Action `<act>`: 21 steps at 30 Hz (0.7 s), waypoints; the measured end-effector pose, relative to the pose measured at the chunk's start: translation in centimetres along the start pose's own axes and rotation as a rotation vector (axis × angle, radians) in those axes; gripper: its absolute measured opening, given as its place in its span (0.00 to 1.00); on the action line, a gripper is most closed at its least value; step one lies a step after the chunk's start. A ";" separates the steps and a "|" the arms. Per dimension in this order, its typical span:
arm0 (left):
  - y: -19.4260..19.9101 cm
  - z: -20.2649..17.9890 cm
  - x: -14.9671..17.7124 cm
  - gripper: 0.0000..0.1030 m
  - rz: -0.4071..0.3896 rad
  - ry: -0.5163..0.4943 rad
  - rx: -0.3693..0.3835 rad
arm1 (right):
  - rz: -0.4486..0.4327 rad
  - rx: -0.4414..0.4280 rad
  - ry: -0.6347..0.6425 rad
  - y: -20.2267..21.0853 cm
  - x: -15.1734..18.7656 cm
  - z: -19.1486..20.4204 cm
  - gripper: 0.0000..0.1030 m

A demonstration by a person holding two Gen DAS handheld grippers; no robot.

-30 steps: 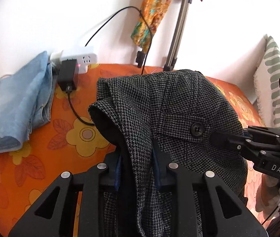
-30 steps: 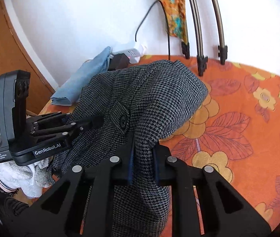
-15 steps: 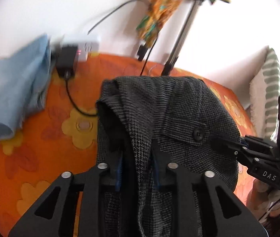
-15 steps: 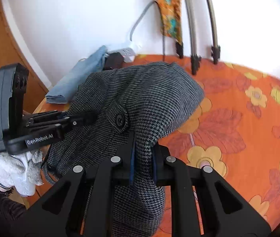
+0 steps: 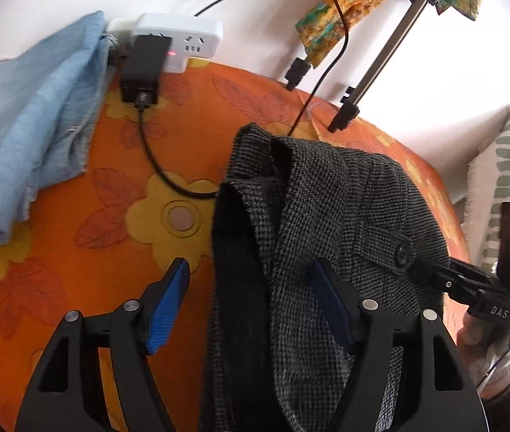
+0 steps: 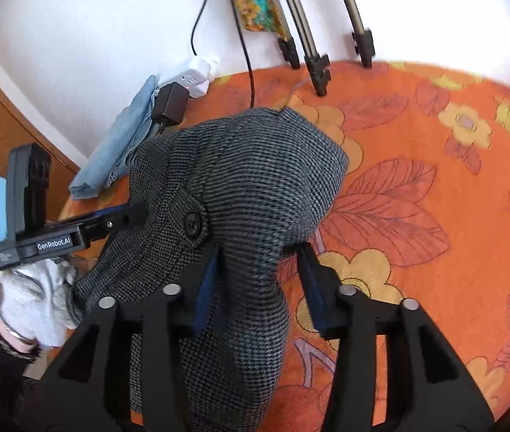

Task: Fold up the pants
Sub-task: 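Lift the folded shorts with both grippers holding the folded edge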

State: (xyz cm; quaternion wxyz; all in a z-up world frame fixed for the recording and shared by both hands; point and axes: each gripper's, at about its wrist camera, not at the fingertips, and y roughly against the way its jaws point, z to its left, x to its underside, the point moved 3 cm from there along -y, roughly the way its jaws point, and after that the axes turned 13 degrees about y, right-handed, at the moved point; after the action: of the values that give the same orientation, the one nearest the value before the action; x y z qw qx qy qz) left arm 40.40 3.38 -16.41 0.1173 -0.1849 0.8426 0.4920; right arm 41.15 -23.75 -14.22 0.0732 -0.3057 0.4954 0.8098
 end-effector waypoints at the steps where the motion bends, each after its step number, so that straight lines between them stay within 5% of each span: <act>1: -0.3 0.0 -0.1 0.68 0.008 0.005 0.013 | 0.003 -0.018 -0.019 -0.3 0.1 -0.4 0.49; 8: -0.8 -0.2 -0.6 0.66 0.002 0.017 0.078 | -0.011 -0.116 -0.062 -2.1 0.6 -0.9 0.55; 10: -1.2 -0.7 -0.3 0.47 0.019 -0.006 0.089 | -0.018 -0.126 -0.056 -2.4 0.5 -0.5 0.55; 12: -1.3 -1.1 -0.2 0.39 0.003 -0.014 0.081 | -0.021 -0.150 -0.053 -2.8 0.4 0.0 0.48; 14: -1.3 -1.2 -0.2 0.32 0.003 -0.005 0.086 | -0.021 -0.162 -0.047 -3.2 0.5 0.4 0.30; 21: 0.8 -3.0 0.7 0.23 -0.074 -0.076 0.040 | -0.067 -0.074 0.069 -1.1 0.0 3.3 0.19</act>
State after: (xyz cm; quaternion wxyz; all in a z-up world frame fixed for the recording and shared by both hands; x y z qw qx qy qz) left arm 39.39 0.99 -14.63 0.1712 -0.1946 0.8397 0.4772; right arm 40.18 -20.39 -14.03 0.0718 -0.3525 0.4566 0.8137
